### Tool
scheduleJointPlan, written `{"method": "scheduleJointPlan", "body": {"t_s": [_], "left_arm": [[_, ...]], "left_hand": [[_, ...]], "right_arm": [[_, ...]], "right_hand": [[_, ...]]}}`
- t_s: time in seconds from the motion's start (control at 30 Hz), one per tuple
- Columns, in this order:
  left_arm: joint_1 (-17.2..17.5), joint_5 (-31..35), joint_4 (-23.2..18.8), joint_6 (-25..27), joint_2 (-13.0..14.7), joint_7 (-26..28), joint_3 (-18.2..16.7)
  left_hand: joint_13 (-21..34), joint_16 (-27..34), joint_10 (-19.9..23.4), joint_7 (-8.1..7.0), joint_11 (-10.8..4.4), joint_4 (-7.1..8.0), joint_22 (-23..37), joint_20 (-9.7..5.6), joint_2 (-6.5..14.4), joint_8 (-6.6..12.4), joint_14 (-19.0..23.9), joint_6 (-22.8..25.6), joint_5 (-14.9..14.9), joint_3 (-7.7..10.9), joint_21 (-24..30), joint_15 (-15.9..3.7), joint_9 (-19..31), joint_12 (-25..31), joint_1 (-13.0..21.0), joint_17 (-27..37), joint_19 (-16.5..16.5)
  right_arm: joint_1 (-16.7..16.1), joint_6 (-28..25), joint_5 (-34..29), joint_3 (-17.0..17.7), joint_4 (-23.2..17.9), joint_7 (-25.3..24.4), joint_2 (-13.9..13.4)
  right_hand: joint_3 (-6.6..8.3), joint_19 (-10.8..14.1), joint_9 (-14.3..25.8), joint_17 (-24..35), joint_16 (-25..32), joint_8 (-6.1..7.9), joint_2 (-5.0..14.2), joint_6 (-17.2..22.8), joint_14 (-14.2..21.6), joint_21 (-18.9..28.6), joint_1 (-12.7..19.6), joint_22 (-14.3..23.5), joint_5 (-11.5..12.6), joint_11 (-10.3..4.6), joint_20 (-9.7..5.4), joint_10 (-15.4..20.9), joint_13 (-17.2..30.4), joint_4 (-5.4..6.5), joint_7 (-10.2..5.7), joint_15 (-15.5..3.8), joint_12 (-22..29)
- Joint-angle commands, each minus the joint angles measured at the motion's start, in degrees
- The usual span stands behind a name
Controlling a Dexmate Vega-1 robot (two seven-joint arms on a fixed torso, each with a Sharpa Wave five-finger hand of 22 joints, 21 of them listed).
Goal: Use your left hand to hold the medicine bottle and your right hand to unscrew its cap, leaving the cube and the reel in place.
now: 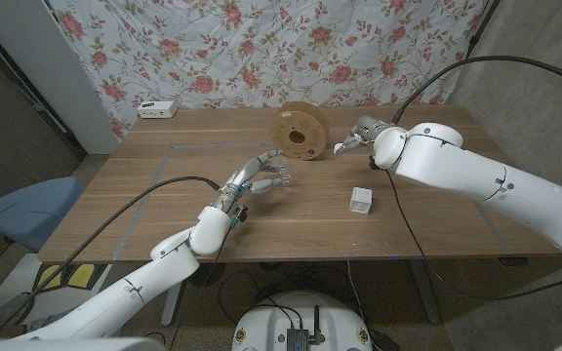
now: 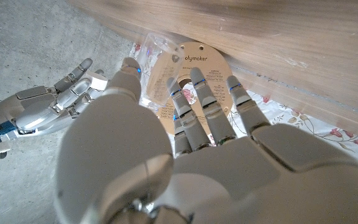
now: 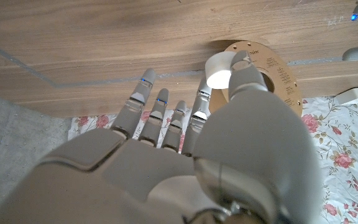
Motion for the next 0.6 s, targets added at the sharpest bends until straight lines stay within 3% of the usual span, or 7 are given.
{"method": "scheduleJointPlan", "body": {"t_s": [0.03, 0.2, 0.6], "left_arm": [[-0.3, -0.7, 2.0, -0.2, -0.1, -0.2, 0.3], [-1.8, -0.6, 4.1, -2.0, -0.4, -0.8, 1.0], [-3.6, -1.1, 7.2, -4.6, -0.9, -2.2, 2.2]], "left_hand": [[0.1, 0.5, -0.1, -0.30, -0.15, 0.07, 0.3, 0.29, 0.1, -0.13, 0.3, 0.1, 0.1, -0.50, 0.2, -8.29, 0.2, 0.1, 0.6, 0.1, -0.1], [0.1, 0.4, -0.3, -0.30, 0.46, 0.23, 0.3, 0.80, 0.2, -0.18, 0.2, 0.0, 0.2, -0.68, 0.4, -8.28, 0.2, 0.1, 0.4, 0.0, 0.0], [0.1, 0.1, -0.7, -0.33, 0.30, 0.49, 0.3, 0.79, 0.3, -0.20, -0.1, -0.1, 0.2, -0.97, 0.2, -8.11, 0.2, 0.0, 0.0, -0.1, -0.7]], "right_arm": [[1.3, 0.0, -0.9, -2.4, 2.8, -0.3, 1.2], [1.8, 0.3, -1.7, -3.6, 4.1, -0.2, 2.1], [2.2, 0.5, -4.3, -6.4, 5.9, -0.7, 4.2]], "right_hand": [[-0.28, 0.3, 0.2, 0.1, 0.3, 0.22, 0.05, 0.9, 0.2, 0.5, -0.2, 0.3, 0.4, 0.13, -0.41, 0.2, 0.0, 0.06, -0.88, -0.34, 0.0], [-0.46, 1.0, 0.2, 0.1, 0.4, 0.14, -0.05, 0.9, 0.4, 0.7, -0.6, 0.3, 0.3, 0.25, -0.41, 0.3, 0.0, 0.15, -0.75, -0.27, -0.1], [-0.77, 1.5, 0.2, 0.1, 0.4, 0.10, -0.27, 1.2, 0.6, 0.8, -1.1, 0.2, 0.4, 0.32, -0.38, 0.5, 0.0, 0.22, -0.75, -0.38, -0.1]]}}
